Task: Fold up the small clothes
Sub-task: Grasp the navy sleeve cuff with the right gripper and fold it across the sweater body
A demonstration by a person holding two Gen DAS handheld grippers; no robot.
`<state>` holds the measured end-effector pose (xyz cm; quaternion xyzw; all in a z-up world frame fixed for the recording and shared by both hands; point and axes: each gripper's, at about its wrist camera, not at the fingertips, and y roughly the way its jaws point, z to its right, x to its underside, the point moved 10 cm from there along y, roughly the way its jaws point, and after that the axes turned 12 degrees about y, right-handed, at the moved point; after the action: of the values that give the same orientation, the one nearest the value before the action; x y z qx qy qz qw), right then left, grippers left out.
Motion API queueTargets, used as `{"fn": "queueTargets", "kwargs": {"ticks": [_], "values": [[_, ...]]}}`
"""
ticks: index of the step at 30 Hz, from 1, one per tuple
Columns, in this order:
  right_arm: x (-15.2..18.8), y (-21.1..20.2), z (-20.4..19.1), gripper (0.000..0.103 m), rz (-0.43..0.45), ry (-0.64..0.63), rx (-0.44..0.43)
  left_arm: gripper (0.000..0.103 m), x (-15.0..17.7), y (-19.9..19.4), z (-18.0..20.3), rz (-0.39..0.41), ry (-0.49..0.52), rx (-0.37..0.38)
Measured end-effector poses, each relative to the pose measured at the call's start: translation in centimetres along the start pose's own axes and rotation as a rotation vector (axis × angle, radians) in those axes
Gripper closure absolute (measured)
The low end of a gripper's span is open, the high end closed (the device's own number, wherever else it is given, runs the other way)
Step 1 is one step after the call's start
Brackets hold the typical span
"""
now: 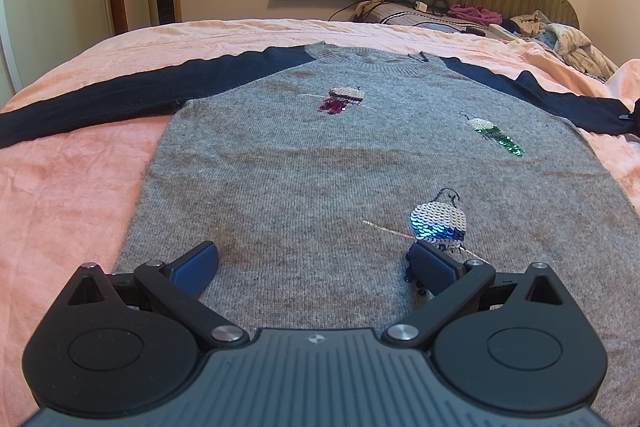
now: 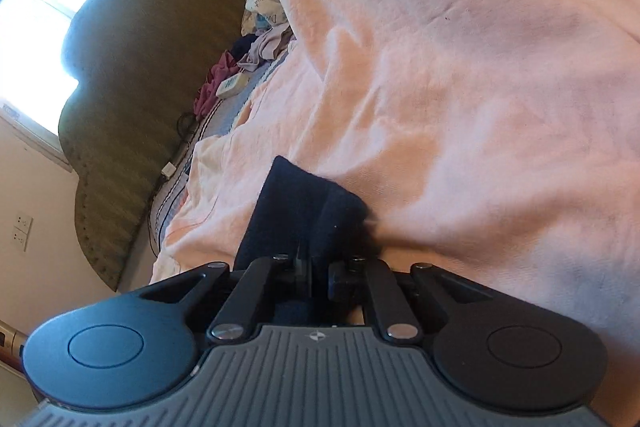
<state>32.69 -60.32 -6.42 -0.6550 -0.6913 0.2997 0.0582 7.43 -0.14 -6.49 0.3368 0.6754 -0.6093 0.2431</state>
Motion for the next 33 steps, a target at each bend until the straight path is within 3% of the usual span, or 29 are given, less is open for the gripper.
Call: {"fn": "queueTargets", "kwargs": {"ticks": [4, 6, 9, 11, 13, 14, 15, 17, 20, 23, 26, 28, 30, 32, 33], "values": [[3.8, -2.6, -6.1, 0.089, -0.056, -0.093, -0.162, 0.000, 0.0, 0.0, -0.1, 0.004, -0.008, 0.004], [8.9, -4.4, -10.6, 0.089, -0.144, -0.185, -0.271, 0.000, 0.0, -0.1, 0.0, 0.005, -0.010, 0.005], [19.2, -6.7, -16.4, 0.089, -0.316, -0.299, -0.425, 0.000, 0.0, -0.1, -0.1, 0.004, -0.009, 0.005], [26.1, -7.6, -18.7, 0.088, -0.420, -0.348, -0.477, 0.000, 0.0, 0.0, -0.1, 0.004, -0.008, 0.005], [31.8, -8.0, -19.2, 0.083, -0.506, -0.368, -0.477, 0.000, 0.0, 0.0, -0.1, 0.004, -0.003, 0.005], [34.1, -8.5, -19.0, 0.072, -0.542, -0.352, -0.476, 0.000, 0.0, 0.0, -0.1, 0.004, -0.001, 0.007], [35.4, -9.1, -18.7, 0.055, -0.563, -0.330, -0.479, 0.000, 0.0, 0.0, -0.2, 0.005, 0.001, 0.011], [36.0, -10.5, -17.5, 0.046, -0.549, -0.302, -0.482, 0.000, 0.0, -0.3, -0.4, 0.011, -0.001, 0.030], [35.4, -13.9, -14.2, 0.046, -0.521, -0.340, -0.447, 0.000, -1.1, -1.1, -1.2, 0.035, -0.062, 0.094], [33.9, -15.4, -11.0, 0.040, -0.460, -0.437, -0.388, 0.000, -4.3, -0.5, -1.6, 0.035, -0.241, 0.283], [33.2, -14.5, -7.4, 0.039, -0.432, -0.460, -0.323, 0.000, -7.8, 3.6, -1.1, -0.071, -0.392, 0.432], [33.0, -14.4, -7.2, 0.038, -0.447, -0.410, -0.347, 0.000, -9.8, 6.5, -0.6, -0.090, -0.418, 0.437], [33.1, -14.6, -7.5, 0.023, -0.450, -0.400, -0.389, 0.000, -11.0, 9.2, 0.1, -0.119, -0.421, 0.407], [33.4, -14.6, -7.5, 0.020, -0.453, -0.423, -0.392, 0.000, -12.0, 11.4, 1.2, -0.137, -0.380, 0.378], [33.7, -14.7, -7.7, 0.019, -0.454, -0.433, -0.395, 0.006, -12.5, 11.8, 1.7, -0.126, -0.343, 0.345]]}}
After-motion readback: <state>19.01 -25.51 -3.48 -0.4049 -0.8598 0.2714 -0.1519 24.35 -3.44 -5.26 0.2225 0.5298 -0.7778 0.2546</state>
